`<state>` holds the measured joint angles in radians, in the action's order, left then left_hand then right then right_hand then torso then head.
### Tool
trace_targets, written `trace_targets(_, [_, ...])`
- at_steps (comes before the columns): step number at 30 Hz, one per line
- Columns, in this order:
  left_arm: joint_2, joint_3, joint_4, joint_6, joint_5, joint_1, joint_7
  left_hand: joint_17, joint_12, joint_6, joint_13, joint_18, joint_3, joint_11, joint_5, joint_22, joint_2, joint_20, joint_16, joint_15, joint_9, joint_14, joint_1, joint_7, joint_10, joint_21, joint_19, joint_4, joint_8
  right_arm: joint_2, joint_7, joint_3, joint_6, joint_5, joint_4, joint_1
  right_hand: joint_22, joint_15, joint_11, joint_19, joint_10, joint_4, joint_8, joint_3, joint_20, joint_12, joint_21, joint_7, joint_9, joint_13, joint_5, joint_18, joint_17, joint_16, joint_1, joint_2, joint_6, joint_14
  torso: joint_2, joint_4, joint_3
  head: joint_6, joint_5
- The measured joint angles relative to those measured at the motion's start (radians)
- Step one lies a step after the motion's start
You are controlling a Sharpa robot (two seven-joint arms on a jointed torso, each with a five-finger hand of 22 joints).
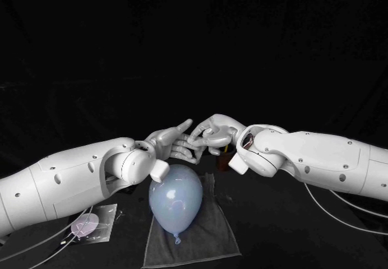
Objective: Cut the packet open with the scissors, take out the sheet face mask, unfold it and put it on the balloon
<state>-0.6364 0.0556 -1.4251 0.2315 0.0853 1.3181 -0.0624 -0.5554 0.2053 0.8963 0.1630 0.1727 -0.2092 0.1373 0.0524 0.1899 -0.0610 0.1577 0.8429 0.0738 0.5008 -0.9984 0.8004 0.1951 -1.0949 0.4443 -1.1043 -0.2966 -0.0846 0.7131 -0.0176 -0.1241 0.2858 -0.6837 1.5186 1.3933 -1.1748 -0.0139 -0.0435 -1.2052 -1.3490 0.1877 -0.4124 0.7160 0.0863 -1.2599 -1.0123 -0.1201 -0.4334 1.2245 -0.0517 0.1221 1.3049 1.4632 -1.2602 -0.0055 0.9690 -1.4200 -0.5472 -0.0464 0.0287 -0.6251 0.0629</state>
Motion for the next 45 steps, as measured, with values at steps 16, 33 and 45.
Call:
trace_targets(16, [-0.001, 0.0, 0.002, 0.0, -0.011, 0.0, -0.006, -0.008, 0.04, 0.055, 0.011, -0.001, 0.049, -0.003, 0.0, -0.027, -0.027, 0.014, 0.007, 0.005, -0.013, 0.059, 0.06, -0.004, 0.032, -0.044, 0.014, 0.003, -0.048, 0.028, -0.001, 0.0, 0.033, -0.2, 0.065, 0.0, -0.001, -0.004, 0.0, 0.0, 0.0, 0.0, 0.001, 0.0, 0.0, 0.0, 0.005, -0.002, 0.005, -0.004, -0.005, 0.011, -0.007, 0.0, 0.009, -0.008, -0.002, 0.004, 0.0, -0.0001, -0.0004, -0.002, -0.003])
trace_targets(33, [0.003, 0.0, 0.026, -0.003, 0.027, -0.001, 0.017, -0.033, 0.104, 0.011, 0.024, -0.001, 0.148, 0.002, 0.0, -0.035, 0.018, 0.027, 0.099, 0.012, -0.05, 0.113, 0.212, -0.004, 0.113, -0.062, 0.02, 0.003, -0.07, 0.051, 0.007, 0.002, 0.236, -0.238, 0.047, 0.0, -0.013, -0.008, 0.006, -0.013, -0.006, 0.0, -0.004, 0.0, -0.002, 0.0, -0.015, -0.001, 0.012, -0.001, -0.016, 0.009, 0.006, 0.007, 0.013, -0.005, 0.004, -0.007, 0.001, -0.0001, -0.0008, -0.001, -0.001])
trace_targets(45, [0.0, 0.0, 0.081, 0.011, 0.196, -0.001, 0.102, -0.067, 0.231, -0.01, 0.068, -0.002, 0.242, 0.006, 0.0, 0.005, 0.054, 0.023, 0.233, 0.015, -0.068, 0.168, 0.397, -0.003, 0.202, -0.01, 0.031, 0.054, -0.109, 0.038, -0.042, 0.009, 0.37, 0.164, -0.037, 0.02, -0.01, -0.008, 0.006, -0.013, -0.006, 0.0, -0.004, 0.0, -0.002, 0.0, -0.011, 0.0, 0.012, -0.004, -0.016, 0.008, 0.005, 0.007, 0.013, -0.005, 0.004, -0.007, 0.001, -0.0012, -0.0006, 0.002, 0.014])
